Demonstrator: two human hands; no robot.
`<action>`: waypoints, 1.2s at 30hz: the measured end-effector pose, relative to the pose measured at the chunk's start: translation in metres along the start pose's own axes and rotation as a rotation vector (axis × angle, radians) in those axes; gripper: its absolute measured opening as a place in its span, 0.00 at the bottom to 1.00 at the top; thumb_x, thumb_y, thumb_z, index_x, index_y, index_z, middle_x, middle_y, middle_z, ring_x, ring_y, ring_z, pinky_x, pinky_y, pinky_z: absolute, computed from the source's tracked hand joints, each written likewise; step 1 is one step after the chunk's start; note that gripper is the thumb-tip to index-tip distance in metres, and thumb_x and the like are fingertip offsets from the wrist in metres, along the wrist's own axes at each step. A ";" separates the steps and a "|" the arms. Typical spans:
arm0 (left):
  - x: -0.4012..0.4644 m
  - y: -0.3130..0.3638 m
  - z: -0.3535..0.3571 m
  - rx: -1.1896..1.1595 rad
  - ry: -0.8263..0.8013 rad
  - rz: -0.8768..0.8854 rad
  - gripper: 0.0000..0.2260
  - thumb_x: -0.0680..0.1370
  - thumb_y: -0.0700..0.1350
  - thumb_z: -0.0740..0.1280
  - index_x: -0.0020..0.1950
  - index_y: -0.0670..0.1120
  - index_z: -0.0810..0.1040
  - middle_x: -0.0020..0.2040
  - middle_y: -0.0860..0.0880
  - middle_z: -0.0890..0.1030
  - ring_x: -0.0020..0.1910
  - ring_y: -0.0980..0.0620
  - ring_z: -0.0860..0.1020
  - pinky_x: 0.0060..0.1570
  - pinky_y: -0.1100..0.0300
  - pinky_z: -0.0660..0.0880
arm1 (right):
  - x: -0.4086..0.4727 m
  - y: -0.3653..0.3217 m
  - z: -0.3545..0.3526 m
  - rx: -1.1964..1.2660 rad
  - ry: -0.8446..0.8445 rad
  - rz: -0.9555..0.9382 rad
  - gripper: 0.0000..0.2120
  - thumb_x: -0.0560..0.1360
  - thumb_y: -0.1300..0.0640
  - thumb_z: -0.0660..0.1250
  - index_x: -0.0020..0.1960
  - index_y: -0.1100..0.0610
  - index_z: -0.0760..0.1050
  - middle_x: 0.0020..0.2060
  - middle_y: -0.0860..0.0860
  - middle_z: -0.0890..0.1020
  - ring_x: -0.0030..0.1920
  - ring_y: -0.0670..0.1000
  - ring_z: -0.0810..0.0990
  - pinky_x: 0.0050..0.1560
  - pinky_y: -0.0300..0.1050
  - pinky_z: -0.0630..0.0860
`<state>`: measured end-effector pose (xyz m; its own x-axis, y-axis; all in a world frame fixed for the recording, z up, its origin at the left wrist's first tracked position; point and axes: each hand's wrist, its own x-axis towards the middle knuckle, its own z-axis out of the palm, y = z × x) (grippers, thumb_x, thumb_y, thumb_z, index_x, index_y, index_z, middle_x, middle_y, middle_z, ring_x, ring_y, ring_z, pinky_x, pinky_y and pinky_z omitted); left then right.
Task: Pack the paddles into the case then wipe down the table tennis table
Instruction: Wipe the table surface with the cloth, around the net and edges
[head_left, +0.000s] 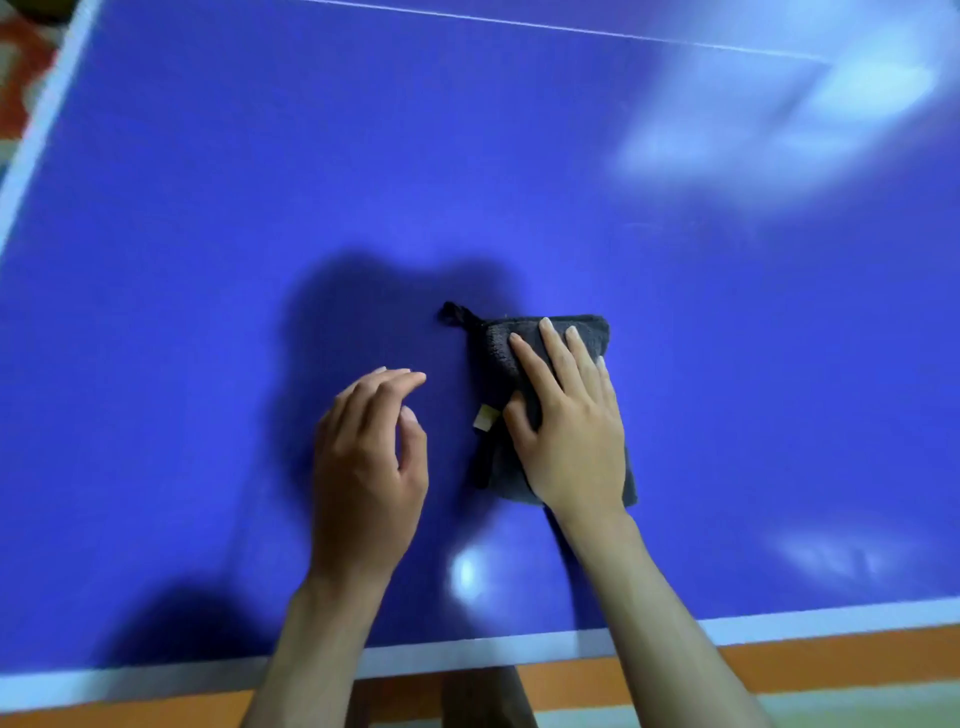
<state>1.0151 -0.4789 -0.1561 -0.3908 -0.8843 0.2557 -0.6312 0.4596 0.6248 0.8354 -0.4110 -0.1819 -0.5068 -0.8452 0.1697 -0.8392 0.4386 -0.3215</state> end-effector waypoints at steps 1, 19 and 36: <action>-0.001 0.009 0.010 -0.008 -0.005 -0.005 0.14 0.82 0.37 0.62 0.66 0.43 0.79 0.62 0.46 0.81 0.67 0.45 0.76 0.66 0.46 0.74 | 0.000 0.017 -0.006 0.007 0.003 0.009 0.27 0.80 0.49 0.57 0.79 0.46 0.70 0.81 0.47 0.66 0.82 0.53 0.60 0.81 0.57 0.59; -0.004 0.107 0.094 0.064 -0.246 -0.013 0.16 0.82 0.42 0.61 0.69 0.47 0.77 0.67 0.53 0.77 0.72 0.53 0.71 0.72 0.61 0.62 | 0.003 0.185 -0.065 0.065 0.012 0.063 0.28 0.79 0.50 0.64 0.79 0.44 0.70 0.81 0.45 0.65 0.83 0.51 0.60 0.82 0.58 0.58; 0.049 0.026 0.029 0.056 -0.086 -0.065 0.15 0.82 0.41 0.61 0.67 0.45 0.78 0.65 0.49 0.79 0.69 0.48 0.74 0.69 0.51 0.72 | 0.117 0.122 -0.020 -0.095 0.047 0.063 0.28 0.80 0.49 0.57 0.80 0.47 0.68 0.81 0.50 0.67 0.82 0.57 0.61 0.81 0.61 0.58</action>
<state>0.9597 -0.5077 -0.1486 -0.4023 -0.9031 0.1502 -0.6924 0.4075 0.5954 0.6695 -0.4505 -0.1823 -0.5662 -0.8006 0.1964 -0.8190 0.5194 -0.2437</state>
